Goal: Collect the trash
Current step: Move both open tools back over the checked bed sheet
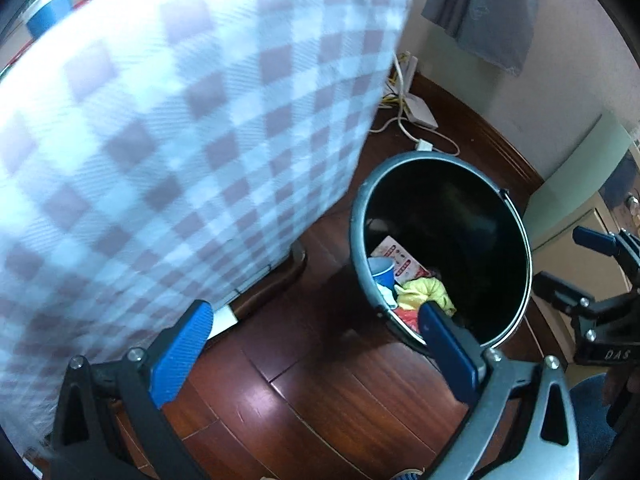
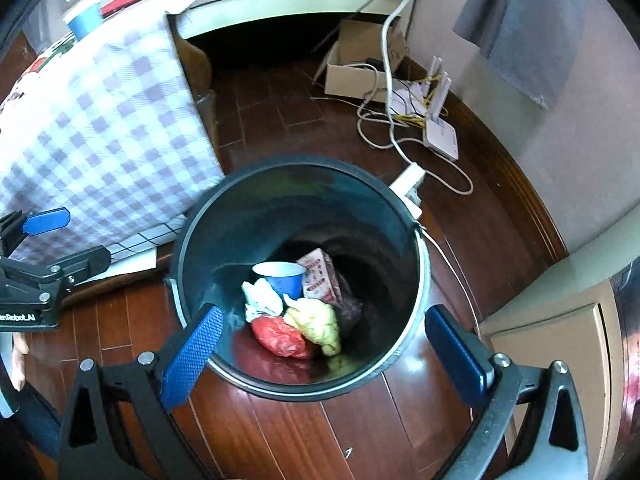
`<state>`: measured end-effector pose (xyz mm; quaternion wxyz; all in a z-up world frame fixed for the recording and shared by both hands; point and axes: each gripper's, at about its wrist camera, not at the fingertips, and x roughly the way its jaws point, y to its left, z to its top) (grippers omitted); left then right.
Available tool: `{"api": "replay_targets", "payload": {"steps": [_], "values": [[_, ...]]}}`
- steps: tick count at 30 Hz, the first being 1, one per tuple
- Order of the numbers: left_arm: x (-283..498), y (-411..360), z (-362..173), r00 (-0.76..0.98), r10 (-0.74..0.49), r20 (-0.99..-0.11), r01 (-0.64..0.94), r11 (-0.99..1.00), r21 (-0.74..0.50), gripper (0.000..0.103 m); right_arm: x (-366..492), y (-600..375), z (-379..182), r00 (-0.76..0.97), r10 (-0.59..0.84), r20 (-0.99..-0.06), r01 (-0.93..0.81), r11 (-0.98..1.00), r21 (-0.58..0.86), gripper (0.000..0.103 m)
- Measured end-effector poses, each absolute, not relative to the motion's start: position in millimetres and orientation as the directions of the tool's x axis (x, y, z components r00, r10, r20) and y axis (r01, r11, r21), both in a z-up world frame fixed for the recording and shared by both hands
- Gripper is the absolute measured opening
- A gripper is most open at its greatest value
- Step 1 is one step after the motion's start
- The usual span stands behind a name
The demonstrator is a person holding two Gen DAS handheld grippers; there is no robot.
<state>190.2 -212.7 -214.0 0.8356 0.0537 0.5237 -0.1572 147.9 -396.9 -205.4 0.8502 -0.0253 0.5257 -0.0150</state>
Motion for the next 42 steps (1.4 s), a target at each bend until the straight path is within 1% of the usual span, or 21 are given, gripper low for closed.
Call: {"api": "replay_targets", "payload": {"steps": [9,16,22,26,31,39,42], "values": [[172.5,-172.9,-176.2,0.486,-0.184,-0.855,0.272,0.961,-0.052,0.102,152.6,-355.7,-172.5,0.502,-0.021,-0.865,-0.073,0.995,-0.066,0.102],[162.1,-131.5,-143.4,0.551,-0.152,-0.821,0.198,0.979,-0.049,0.102,153.1,-319.3,-137.7,0.553,0.010,-0.833,-0.125,0.990,-0.070,0.102],[153.6,-87.5,-119.5,0.594,-0.149,-0.790,0.135,0.987,-0.084,0.102,155.0,-279.0,-111.3,0.595,0.058,-0.802,-0.185,0.981,-0.067,0.102],[149.5,-63.6,-108.0,0.620,-0.124,-0.775,0.096,0.992,-0.082,0.102,160.3,-250.5,-99.1,0.608,0.100,-0.788,-0.219,0.975,-0.045,0.102],[146.3,-27.1,-97.1,0.644,-0.099,-0.759,0.047,0.995,-0.090,0.102,169.5,-210.7,-89.3,0.627,0.126,-0.769,-0.267,0.962,-0.060,0.102],[158.3,52.4,-77.3,0.687,0.002,-0.727,-0.069,0.996,-0.063,0.102,206.8,-132.0,-71.5,0.627,0.223,-0.747,-0.369,0.929,-0.033,0.102],[171.9,86.0,-72.8,0.692,0.045,-0.720,-0.113,0.993,-0.046,0.102,228.7,-96.6,-64.6,0.626,0.240,-0.742,-0.419,0.906,-0.061,0.102]]}}
